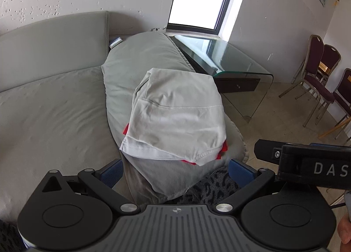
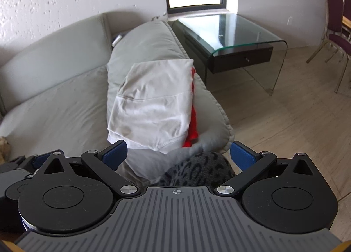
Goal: Fold clothes
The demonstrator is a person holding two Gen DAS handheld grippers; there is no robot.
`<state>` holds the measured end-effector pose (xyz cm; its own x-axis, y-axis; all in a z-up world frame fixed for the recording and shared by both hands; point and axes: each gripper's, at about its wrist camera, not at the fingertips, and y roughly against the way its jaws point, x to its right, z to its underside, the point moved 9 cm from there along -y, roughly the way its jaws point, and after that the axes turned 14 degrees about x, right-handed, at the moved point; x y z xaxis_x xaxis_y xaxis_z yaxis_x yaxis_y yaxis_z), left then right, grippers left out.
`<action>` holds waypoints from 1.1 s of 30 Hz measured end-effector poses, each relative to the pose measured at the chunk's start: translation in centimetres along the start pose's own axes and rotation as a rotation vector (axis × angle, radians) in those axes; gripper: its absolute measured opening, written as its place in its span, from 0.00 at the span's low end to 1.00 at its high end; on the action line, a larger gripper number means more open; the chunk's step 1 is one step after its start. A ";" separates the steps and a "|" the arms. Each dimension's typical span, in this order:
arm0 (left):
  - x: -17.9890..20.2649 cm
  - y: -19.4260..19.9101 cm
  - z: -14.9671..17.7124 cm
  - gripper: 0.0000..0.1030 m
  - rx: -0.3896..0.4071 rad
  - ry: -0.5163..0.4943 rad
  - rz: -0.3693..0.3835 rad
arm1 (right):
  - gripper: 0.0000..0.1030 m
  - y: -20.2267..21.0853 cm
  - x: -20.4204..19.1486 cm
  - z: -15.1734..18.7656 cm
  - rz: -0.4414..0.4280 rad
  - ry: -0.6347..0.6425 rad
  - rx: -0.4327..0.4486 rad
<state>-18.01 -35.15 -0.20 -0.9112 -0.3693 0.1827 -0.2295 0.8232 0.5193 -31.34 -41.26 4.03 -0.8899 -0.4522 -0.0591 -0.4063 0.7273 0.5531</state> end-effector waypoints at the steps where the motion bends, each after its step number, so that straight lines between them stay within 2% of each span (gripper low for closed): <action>1: 0.0 -0.1 0.1 0.99 -0.004 -0.001 -0.001 | 1.00 -0.1 0.0 0.1 0.000 0.003 -0.003; 15: -0.8 -1.4 0.6 0.99 -0.031 -0.014 -0.038 | 1.00 -2.1 -0.5 0.7 -0.006 0.040 -0.046; 33: -1.0 -2.3 1.1 0.99 -0.061 -0.013 -0.035 | 1.00 -3.6 -0.6 1.2 -0.021 0.058 -0.084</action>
